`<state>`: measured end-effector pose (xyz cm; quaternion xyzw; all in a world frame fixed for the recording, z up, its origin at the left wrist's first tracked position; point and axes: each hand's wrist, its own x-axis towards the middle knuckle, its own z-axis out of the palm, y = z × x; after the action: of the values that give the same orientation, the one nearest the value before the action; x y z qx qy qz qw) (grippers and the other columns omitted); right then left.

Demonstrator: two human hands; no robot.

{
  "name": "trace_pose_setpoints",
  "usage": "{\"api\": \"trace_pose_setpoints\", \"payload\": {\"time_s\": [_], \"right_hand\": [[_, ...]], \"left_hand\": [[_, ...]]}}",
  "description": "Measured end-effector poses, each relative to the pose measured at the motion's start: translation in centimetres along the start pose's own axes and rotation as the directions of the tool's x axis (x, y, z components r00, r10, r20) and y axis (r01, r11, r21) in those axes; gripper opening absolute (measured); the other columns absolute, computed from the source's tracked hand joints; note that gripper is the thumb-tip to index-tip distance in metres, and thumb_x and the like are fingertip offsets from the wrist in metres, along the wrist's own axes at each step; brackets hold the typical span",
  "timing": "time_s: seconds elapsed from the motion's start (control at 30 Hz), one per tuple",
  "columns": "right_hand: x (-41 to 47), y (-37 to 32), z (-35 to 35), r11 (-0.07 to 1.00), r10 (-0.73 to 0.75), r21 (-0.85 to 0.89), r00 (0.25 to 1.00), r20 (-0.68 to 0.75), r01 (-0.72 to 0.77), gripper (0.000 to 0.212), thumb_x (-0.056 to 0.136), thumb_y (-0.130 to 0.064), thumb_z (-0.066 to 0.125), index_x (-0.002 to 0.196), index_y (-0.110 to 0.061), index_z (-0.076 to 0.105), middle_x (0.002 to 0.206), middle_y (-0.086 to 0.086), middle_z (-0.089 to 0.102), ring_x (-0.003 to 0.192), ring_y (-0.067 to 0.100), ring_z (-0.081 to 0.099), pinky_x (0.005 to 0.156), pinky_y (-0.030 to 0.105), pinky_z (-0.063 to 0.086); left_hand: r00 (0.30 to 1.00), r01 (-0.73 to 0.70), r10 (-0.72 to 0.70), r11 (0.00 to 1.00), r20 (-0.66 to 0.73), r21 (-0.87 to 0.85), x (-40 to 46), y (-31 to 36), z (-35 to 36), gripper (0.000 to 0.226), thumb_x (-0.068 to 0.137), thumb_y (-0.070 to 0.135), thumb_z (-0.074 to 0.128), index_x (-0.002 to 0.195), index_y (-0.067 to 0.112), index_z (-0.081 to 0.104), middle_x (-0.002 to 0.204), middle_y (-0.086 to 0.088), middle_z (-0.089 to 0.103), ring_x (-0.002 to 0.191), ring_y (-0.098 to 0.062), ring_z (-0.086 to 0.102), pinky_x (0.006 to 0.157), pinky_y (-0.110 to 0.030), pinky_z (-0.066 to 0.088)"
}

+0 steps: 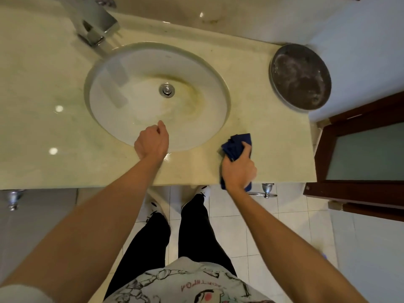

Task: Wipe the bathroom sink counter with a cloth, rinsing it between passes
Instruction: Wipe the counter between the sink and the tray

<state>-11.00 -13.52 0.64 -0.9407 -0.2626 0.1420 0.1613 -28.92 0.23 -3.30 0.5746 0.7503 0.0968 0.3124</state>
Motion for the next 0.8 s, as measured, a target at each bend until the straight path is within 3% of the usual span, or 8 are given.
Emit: {"api": "trace_pose_setpoints", "payload": {"time_s": [0.1, 0.23, 0.3, 0.4, 0.5, 0.57, 0.7, 0.8], "right_hand": [[-3.9, -3.7, 2.5, 0.996, -0.02, 0.087, 1.0, -0.003, 0.021, 0.057, 0.081, -0.021, 0.067, 0.136, -0.027, 0.05, 0.09, 0.011, 0.073, 0.077, 0.034, 0.067, 0.066, 0.034, 0.038], [-8.3, -8.8, 5.4, 0.959, 0.062, 0.275, 0.997, 0.056, -0.075, 0.058, 0.083, -0.023, 0.07, 0.138, -0.031, 0.053, 0.092, 0.005, 0.073, 0.08, 0.029, 0.066, 0.07, 0.031, 0.039], [-10.2, -11.2, 6.7, 0.939, 0.052, 0.334, 0.992, 0.115, -0.088, 0.057, 0.085, -0.024, 0.071, 0.139, -0.032, 0.055, 0.096, 0.004, 0.074, 0.084, 0.026, 0.066, 0.075, 0.033, 0.046], [-11.5, -15.4, 8.3, 0.897, -0.087, 0.441, 0.964, 0.251, -0.034, 0.043, 0.086, -0.022, 0.067, 0.128, -0.031, 0.065, 0.091, 0.002, 0.074, 0.08, 0.021, 0.065, 0.076, 0.032, 0.051], [-9.6, -18.9, 8.2, 0.758, -0.152, 0.638, 0.916, 0.372, -0.134, 0.007, 0.088, -0.015, 0.064, 0.09, -0.018, 0.07, 0.069, -0.002, 0.065, 0.061, 0.012, 0.055, 0.063, 0.03, 0.044], [-6.6, -19.3, 6.6, 0.692, -0.129, 0.698, 0.919, 0.373, -0.187, 0.012, 0.088, -0.007, 0.066, 0.078, -0.015, 0.065, 0.062, -0.005, 0.057, 0.053, 0.003, 0.05, 0.057, 0.024, 0.043], [1.6, -16.1, 1.0, 0.667, -0.118, 0.741, 0.971, 0.209, -0.079, 0.023, 0.083, -0.002, 0.07, 0.07, -0.02, 0.064, 0.063, -0.01, 0.058, 0.059, 0.002, 0.05, 0.061, 0.026, 0.045], [8.1, -12.2, -2.9, 0.748, -0.236, 0.641, 0.972, 0.014, 0.172, 0.016, 0.079, -0.009, 0.068, 0.094, -0.012, 0.076, 0.075, -0.007, 0.067, 0.068, -0.002, 0.058, 0.067, 0.025, 0.048]], "left_hand": [[0.981, 0.163, -0.131, 0.954, 0.141, -0.252, 1.1, 0.2, -0.8, 0.057, 0.102, 0.048, 0.031, 0.083, 0.014, 0.073, 0.09, -0.002, 0.074, 0.083, -0.026, 0.065, 0.078, -0.035, 0.047], [0.909, 0.416, -0.264, 0.53, 0.322, -0.739, 3.9, -0.3, -3.3, 0.042, 0.103, 0.033, 0.044, 0.079, 0.01, 0.069, 0.082, -0.01, 0.074, 0.068, -0.019, 0.069, 0.064, -0.025, 0.056], [0.923, 0.378, -0.27, 0.496, 0.275, -0.782, 5.3, -1.7, -4.9, 0.04, 0.103, 0.029, 0.044, 0.08, 0.008, 0.069, 0.076, -0.009, 0.072, 0.068, -0.019, 0.069, 0.063, -0.025, 0.057], [0.934, 0.33, -0.292, 0.491, 0.204, -0.806, 6.5, -3.7, -6.6, 0.04, 0.103, 0.027, 0.042, 0.079, 0.009, 0.069, 0.074, -0.007, 0.073, 0.065, -0.015, 0.069, 0.064, -0.025, 0.059], [0.937, 0.29, -0.324, 0.504, 0.133, -0.814, 6.8, -4.4, -7.3, 0.038, 0.099, 0.028, 0.043, 0.077, 0.011, 0.07, 0.074, -0.005, 0.074, 0.064, -0.015, 0.069, 0.073, -0.032, 0.06], [0.937, 0.278, -0.336, 0.541, 0.098, -0.794, 6.5, -3.9, -7.1, 0.036, 0.096, 0.029, 0.044, 0.075, 0.014, 0.069, 0.071, -0.002, 0.073, 0.066, -0.016, 0.069, 0.082, -0.037, 0.06], [0.971, 0.217, -0.23, 0.741, 0.064, -0.635, 3.7, -1.8, -4.4, 0.037, 0.098, 0.035, 0.041, 0.08, 0.019, 0.07, 0.078, 0.003, 0.072, 0.08, -0.02, 0.068, 0.085, -0.037, 0.056], [0.987, 0.14, -0.161, 0.921, -0.028, -0.364, 2.4, -1.6, -2.5, 0.041, 0.099, 0.04, 0.037, 0.089, 0.017, 0.07, 0.089, 0.001, 0.073, 0.086, -0.027, 0.065, 0.077, -0.035, 0.049]]}}
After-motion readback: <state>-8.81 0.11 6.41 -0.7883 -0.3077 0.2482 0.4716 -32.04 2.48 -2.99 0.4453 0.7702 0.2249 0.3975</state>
